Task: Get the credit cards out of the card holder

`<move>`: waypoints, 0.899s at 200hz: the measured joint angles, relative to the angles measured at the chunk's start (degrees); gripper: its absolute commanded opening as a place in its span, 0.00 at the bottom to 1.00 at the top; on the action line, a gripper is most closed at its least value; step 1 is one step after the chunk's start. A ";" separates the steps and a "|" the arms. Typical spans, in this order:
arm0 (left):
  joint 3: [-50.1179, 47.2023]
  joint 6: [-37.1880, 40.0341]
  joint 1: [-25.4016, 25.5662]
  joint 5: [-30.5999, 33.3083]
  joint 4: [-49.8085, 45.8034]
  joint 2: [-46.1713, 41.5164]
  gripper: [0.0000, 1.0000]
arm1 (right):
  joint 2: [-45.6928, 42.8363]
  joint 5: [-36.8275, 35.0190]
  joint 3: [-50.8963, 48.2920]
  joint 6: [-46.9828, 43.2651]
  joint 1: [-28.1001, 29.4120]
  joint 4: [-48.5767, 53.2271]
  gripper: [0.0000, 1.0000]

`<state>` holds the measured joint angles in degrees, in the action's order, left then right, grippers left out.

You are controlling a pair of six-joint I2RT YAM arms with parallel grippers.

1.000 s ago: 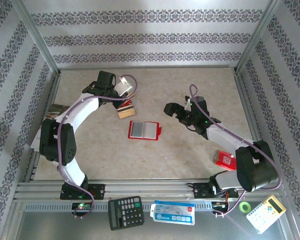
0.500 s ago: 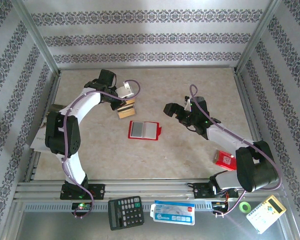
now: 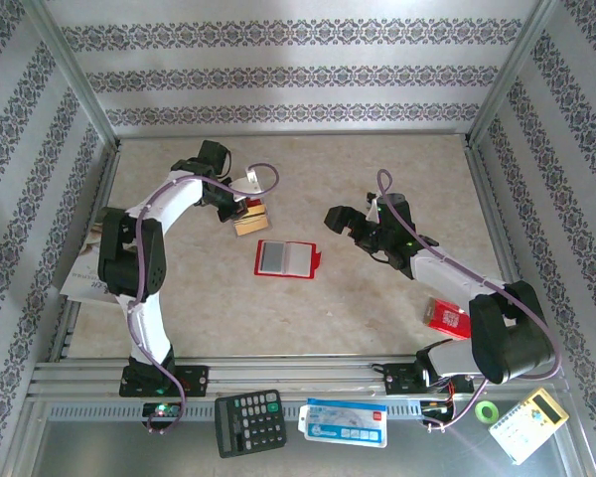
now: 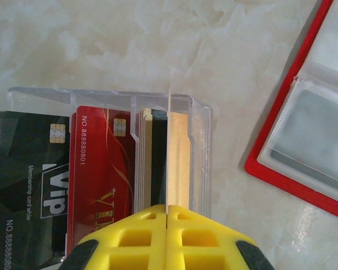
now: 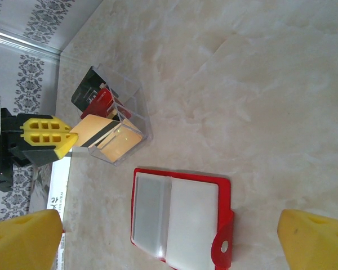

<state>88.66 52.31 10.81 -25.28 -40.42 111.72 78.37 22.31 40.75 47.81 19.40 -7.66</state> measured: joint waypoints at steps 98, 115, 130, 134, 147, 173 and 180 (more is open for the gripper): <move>3.52 -0.13 -0.07 0.00 -1.64 1.86 0.33 | 0.00 -0.39 0.00 0.22 0.37 0.02 0.98; 3.61 -0.74 -0.07 -0.22 -1.60 1.84 0.36 | 0.00 -0.46 0.00 0.20 0.37 0.22 0.98; 3.61 -2.01 -0.09 -0.42 -1.46 1.64 0.38 | 0.00 -0.87 0.00 0.15 0.66 0.74 0.98; 3.58 -2.56 -0.11 -0.44 -1.33 1.51 0.39 | 0.00 -0.98 0.00 0.15 0.76 0.90 0.98; 2.95 -5.11 -0.11 -0.42 0.59 0.33 0.43 | 0.00 -1.60 0.00 -0.09 1.44 1.75 0.98; -3.45 -13.90 -0.42 0.57 8.79 -7.13 0.56 | 0.00 -2.64 1.03 -0.31 3.43 4.70 0.98; -6.21 -17.11 -0.44 1.27 11.63 -10.16 0.58 | 0.00 -3.08 1.97 -0.50 4.11 6.03 0.98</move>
<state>82.46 35.20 10.37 -24.01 -28.80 101.56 78.37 19.22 42.72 47.31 23.51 -1.63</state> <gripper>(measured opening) 0.543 0.978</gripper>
